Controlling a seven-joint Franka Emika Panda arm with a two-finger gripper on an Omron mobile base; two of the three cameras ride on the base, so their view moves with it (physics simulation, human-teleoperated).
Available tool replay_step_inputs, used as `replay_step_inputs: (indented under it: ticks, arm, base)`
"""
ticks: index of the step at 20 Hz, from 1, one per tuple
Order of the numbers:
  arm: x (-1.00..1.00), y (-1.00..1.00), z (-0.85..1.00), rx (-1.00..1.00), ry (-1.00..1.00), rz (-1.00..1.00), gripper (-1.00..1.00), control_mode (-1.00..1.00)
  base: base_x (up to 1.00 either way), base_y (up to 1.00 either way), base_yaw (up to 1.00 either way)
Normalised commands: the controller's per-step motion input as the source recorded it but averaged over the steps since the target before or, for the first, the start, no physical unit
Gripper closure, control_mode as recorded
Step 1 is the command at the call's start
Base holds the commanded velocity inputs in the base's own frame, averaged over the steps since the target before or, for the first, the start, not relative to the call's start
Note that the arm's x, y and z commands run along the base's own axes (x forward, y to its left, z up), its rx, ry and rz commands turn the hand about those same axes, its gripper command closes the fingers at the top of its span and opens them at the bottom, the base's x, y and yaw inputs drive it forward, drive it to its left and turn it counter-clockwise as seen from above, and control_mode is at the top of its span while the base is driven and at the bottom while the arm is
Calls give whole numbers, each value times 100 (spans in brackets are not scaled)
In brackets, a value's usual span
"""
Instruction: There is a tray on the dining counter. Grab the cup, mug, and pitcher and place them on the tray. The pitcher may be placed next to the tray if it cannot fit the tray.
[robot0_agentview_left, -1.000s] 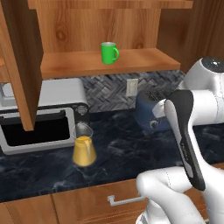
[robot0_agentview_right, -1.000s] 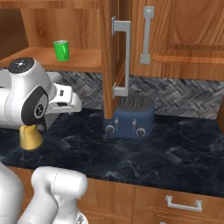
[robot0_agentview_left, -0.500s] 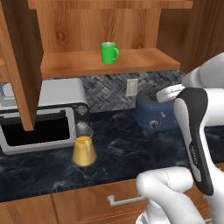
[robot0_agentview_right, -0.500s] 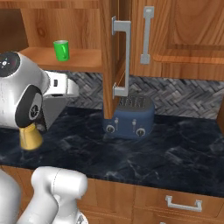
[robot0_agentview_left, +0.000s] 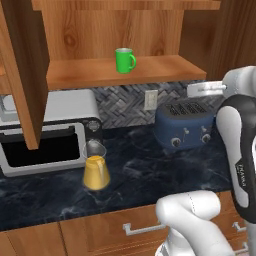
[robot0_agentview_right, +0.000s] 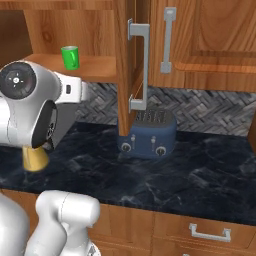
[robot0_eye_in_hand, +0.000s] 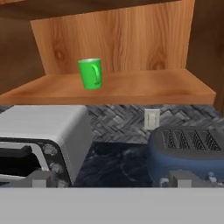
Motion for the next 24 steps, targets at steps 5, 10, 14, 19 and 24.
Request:
replay_step_inputs:
  ticks: [5, 10, 14, 19, 24]
  arm:
    - [33, 0, 24, 12, -1, 9, -100, -100]
    - [44, 3, 6, 3, 0, 5, -100, -100]
    - [11, 17, 2, -1, -1, 0, -100, -100]
    - [18, 16, 0, -5, 0, 0, -100, -100]
    - [12, 6, 10, -4, 9, 2, -100, -100]
  base:
    - [0, 0, 0]
    - [0, 0, 0]
    - [0, 0, 0]
    - [0, 0, 0]
    - [0, 0, 0]
